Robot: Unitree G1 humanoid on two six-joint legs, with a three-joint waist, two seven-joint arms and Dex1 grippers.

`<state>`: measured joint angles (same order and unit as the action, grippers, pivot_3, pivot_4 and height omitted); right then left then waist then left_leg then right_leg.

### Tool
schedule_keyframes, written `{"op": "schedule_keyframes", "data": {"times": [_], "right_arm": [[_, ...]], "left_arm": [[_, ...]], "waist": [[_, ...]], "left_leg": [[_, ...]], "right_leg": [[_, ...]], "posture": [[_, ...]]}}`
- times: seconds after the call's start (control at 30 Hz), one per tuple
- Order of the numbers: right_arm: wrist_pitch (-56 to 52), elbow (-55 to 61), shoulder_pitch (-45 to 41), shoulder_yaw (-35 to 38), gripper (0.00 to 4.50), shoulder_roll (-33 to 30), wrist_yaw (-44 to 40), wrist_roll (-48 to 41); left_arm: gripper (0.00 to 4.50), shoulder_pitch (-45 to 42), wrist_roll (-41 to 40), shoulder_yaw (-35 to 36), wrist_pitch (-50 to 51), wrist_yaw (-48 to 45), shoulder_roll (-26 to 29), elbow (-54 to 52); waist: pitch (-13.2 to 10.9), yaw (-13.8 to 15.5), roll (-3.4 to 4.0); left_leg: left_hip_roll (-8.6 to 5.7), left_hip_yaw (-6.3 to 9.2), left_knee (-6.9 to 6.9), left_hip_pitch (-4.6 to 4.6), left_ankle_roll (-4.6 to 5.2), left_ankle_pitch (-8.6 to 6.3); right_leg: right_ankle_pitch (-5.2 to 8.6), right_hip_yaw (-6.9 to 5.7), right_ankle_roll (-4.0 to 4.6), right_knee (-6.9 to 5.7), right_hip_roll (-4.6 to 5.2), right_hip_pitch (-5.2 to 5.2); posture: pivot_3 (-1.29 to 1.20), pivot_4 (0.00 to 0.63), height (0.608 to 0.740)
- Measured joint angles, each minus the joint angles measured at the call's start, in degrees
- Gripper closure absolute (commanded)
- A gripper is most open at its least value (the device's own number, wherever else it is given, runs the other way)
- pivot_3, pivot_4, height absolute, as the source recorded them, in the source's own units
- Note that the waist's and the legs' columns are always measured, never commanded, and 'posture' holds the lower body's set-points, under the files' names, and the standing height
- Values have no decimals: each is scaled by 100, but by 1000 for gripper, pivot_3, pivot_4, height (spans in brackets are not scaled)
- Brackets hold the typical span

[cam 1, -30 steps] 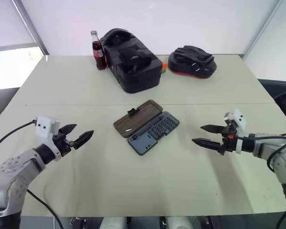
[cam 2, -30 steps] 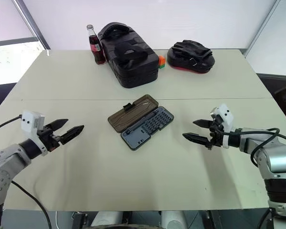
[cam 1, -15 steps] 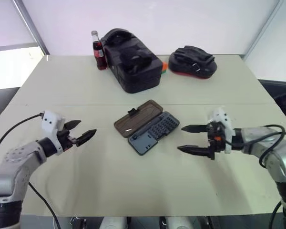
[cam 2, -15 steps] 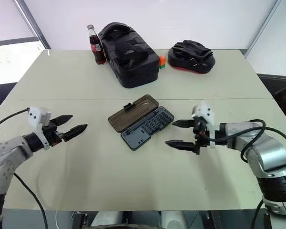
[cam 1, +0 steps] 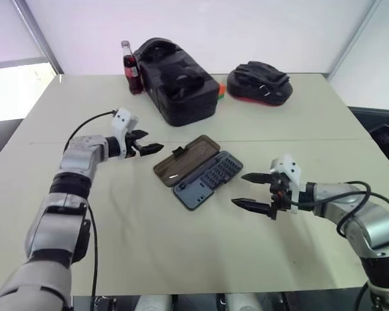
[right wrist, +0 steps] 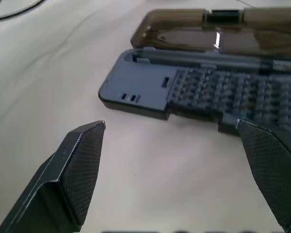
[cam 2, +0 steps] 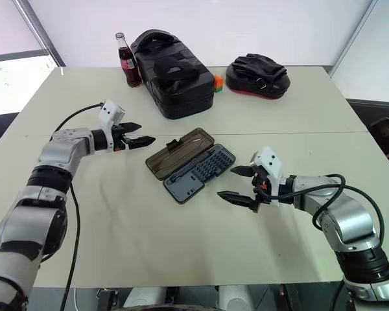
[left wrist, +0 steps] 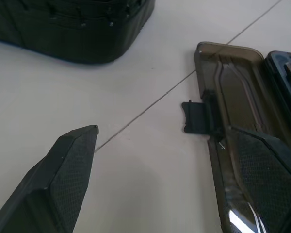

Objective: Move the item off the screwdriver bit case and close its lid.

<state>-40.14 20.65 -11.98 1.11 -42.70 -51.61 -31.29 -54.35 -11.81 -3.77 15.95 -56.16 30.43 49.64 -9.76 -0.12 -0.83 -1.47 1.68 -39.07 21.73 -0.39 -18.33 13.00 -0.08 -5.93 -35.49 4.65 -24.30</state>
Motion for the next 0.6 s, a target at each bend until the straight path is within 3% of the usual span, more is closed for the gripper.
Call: {"op": "schedule_keyframes", "data": {"times": [0.17,0.5,0.6], "right_arm": [[-72,322,252,144,0,117,343,-86],[-85,496,385,196,0,124,574,-155],[-88,496,369,209,0,109,585,-156]], "left_arm": [[32,-244,452,-181,-589,-184,-327,829],[32,-173,945,-358,-1030,-344,-723,1047],[827,-160,1058,-396,-1051,-270,-748,1030]], "waist": [[0,3,0],[0,28,-1],[1,40,-1]], "left_leg": [[-1,1,-6,3,0,0],[-1,2,-9,4,0,0],[0,1,-9,-4,1,0]], "right_leg": [[-1,1,-2,-5,2,0],[-2,2,-3,-8,2,-2],[-2,3,-3,-11,2,5]], "posture": [[0,150,740],[0,150,740],[0,150,740]]}}
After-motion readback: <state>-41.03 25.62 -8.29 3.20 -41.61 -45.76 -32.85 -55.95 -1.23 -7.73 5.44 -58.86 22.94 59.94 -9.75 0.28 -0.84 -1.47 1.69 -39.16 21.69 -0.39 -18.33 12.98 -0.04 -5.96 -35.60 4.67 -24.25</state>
